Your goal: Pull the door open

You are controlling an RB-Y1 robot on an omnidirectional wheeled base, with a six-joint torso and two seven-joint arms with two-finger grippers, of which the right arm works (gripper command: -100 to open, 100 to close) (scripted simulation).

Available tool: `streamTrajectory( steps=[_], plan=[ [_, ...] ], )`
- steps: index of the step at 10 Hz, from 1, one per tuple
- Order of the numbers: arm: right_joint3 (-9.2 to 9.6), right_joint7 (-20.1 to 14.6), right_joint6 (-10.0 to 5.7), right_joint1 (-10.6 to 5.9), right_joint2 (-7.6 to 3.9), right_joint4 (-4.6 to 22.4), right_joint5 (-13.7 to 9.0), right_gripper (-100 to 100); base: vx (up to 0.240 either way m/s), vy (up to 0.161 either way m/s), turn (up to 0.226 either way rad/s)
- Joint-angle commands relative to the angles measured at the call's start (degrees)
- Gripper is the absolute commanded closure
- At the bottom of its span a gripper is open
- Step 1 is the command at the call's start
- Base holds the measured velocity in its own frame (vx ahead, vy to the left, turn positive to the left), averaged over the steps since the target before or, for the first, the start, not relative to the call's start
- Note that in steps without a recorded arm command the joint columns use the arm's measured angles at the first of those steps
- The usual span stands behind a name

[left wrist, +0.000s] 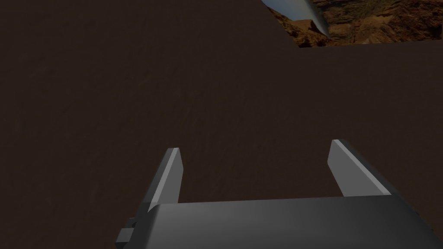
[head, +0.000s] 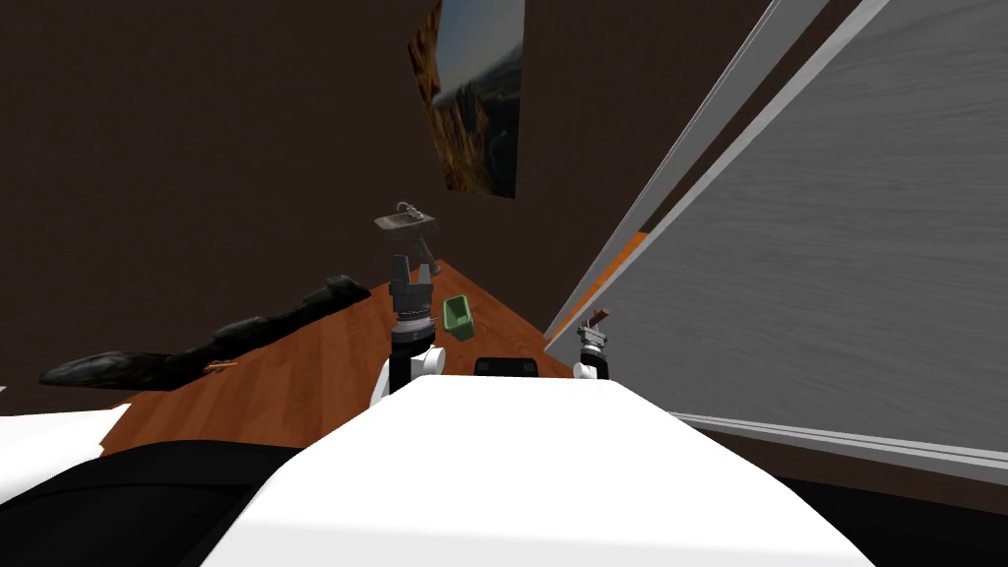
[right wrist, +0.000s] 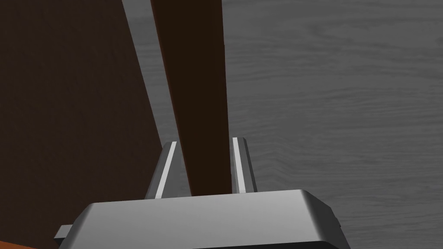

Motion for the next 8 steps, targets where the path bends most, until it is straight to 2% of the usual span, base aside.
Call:
streamTrajectory(
  steps=[1, 6, 7, 8],
  plan=[
    [1.06, -0.94, -0.19, 0.47, -0.38, -0.23, 0.54, 100, -0.250, 0.028, 0.100],
    [4.65, -4.11, -0.74, 1.93, -2.28, -1.33, 2.43, 100, -0.246, -0.008, 0.093],
    [5.16, -4.55, -0.81, 2.13, -2.55, -1.49, 2.69, 100, -0.238, -0.003, 0.074],
    [4.84, -4.30, -0.88, 1.62, -2.42, -1.06, 2.53, 100, -0.106, 0.009, 0.024]
  ],
)
